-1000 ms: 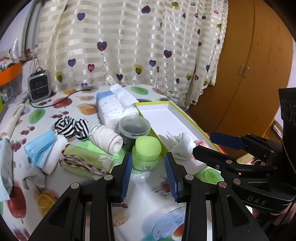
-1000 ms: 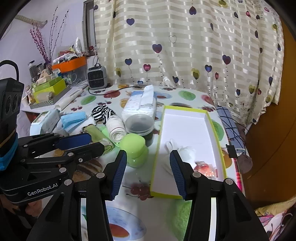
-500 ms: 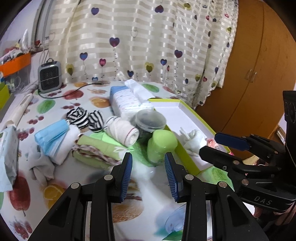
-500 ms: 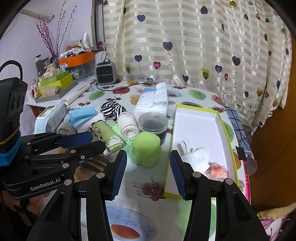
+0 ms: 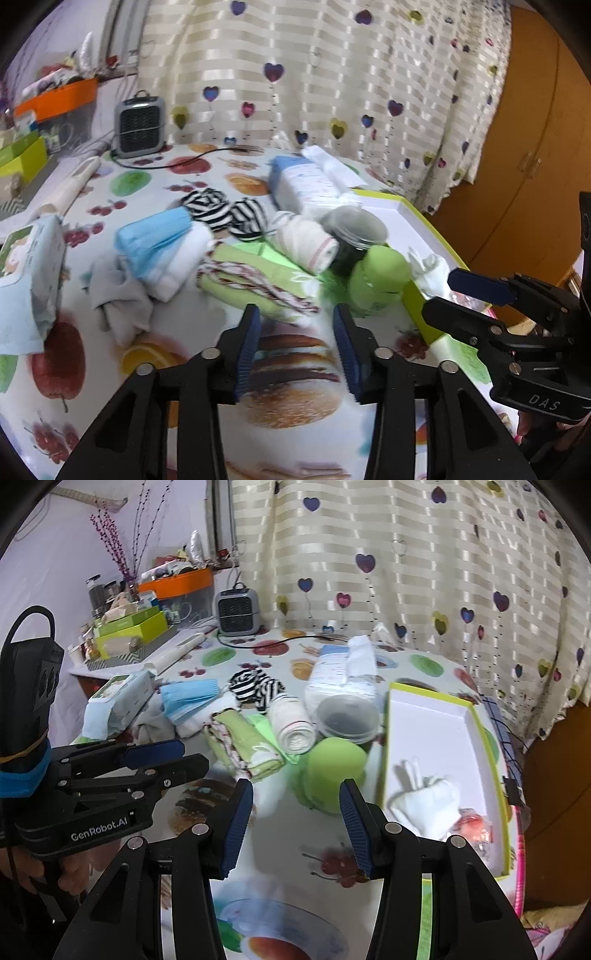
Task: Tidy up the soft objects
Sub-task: 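Move both tools back from the box toward the items on the table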
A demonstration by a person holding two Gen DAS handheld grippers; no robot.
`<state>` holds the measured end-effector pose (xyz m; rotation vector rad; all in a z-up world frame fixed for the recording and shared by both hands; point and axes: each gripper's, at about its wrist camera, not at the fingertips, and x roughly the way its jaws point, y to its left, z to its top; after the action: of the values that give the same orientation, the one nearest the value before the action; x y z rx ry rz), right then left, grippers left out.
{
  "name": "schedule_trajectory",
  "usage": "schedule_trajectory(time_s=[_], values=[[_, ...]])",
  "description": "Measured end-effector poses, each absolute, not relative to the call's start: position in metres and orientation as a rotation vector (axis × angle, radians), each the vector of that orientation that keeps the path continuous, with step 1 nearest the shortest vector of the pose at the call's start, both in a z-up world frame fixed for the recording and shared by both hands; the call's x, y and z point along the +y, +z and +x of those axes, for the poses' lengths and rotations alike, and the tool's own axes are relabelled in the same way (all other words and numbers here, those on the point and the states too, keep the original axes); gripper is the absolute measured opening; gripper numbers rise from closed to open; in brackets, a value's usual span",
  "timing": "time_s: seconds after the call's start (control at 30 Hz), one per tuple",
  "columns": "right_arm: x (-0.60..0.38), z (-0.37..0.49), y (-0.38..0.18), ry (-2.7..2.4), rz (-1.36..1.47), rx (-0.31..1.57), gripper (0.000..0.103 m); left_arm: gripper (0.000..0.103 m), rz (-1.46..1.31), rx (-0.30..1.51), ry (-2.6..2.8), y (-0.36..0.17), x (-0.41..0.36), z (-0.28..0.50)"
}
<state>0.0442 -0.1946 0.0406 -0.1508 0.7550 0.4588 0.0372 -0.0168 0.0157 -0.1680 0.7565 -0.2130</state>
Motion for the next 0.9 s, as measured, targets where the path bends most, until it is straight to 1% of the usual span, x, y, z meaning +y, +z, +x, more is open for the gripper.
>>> schedule_trajectory(time_s=[0.1, 0.17, 0.6, 0.67, 0.9], values=[[-0.186, 0.045, 0.039, 0.479, -0.157, 0.756, 0.050, 0.044, -0.189, 0.755, -0.178, 0.014, -0.001, 0.037], [-0.182, 0.046, 0.038, 0.491, -0.157, 0.759, 0.050, 0.047, -0.196, 0.752, -0.153, 0.013, 0.009, 0.037], [-0.149, 0.059, 0.030, 0.551, -0.183, 0.778, 0.050, 0.051, -0.246, 0.720, 0.005, 0.011, 0.067, 0.043], [-0.146, 0.061, 0.029, 0.554, -0.185, 0.780, 0.050, 0.054, -0.253, 0.719, 0.027, 0.009, 0.075, 0.046], [-0.132, 0.074, 0.029, 0.571, -0.192, 0.777, 0.050, 0.055, -0.260, 0.742, 0.067, -0.004, 0.090, 0.064]])
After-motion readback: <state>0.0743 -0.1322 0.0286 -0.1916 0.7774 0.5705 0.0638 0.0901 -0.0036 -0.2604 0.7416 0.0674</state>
